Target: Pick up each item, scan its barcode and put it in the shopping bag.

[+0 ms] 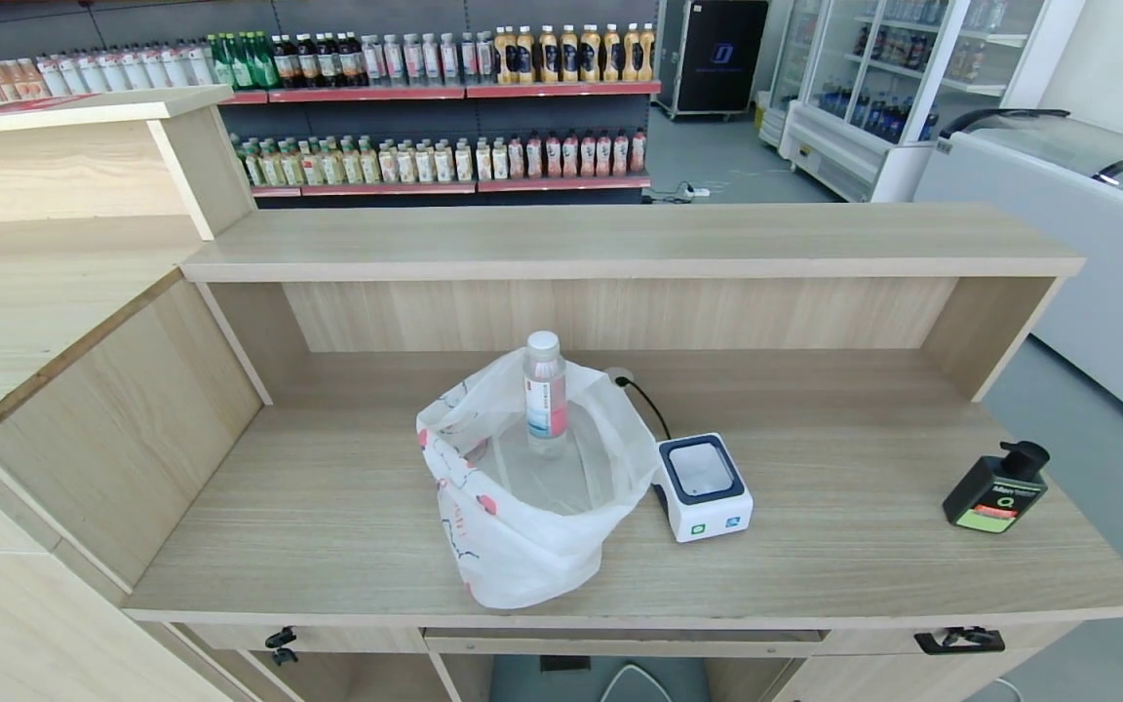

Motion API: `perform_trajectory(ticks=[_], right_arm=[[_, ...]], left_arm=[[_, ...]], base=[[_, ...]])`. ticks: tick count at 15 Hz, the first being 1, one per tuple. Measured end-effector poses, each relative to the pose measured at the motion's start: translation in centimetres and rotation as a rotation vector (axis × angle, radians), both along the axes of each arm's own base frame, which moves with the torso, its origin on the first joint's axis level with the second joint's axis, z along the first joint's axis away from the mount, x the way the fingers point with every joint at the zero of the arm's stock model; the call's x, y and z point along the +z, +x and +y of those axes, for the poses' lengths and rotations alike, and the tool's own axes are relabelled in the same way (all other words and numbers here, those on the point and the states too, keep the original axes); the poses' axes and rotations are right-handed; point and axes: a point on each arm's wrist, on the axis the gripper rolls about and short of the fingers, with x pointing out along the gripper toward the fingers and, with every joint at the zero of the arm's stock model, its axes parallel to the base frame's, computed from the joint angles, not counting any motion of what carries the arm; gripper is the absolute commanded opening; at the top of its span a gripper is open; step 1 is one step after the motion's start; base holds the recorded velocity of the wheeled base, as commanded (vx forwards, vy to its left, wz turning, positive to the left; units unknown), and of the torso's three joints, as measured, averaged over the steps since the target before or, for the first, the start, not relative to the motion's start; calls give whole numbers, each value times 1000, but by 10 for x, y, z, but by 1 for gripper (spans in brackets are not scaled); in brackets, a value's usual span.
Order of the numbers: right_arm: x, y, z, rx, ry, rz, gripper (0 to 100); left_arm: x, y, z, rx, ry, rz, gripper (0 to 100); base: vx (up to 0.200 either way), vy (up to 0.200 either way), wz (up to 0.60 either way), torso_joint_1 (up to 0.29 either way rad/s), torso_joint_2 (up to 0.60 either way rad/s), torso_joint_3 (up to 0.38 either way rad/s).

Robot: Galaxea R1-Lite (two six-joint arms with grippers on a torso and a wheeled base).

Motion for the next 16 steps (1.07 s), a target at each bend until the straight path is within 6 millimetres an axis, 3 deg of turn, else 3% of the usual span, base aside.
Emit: perform_trajectory(ticks=[9,16], right_arm=[[-7,9,-5,-64,54,-139,0],[-4,29,11,-27,153,-354,0]], left_arm=[[0,0,0,0,0,0,100],[0,0,0,0,0,0,100]], base=[[0,0,0,0,0,0],[0,0,0,0,0,0]])
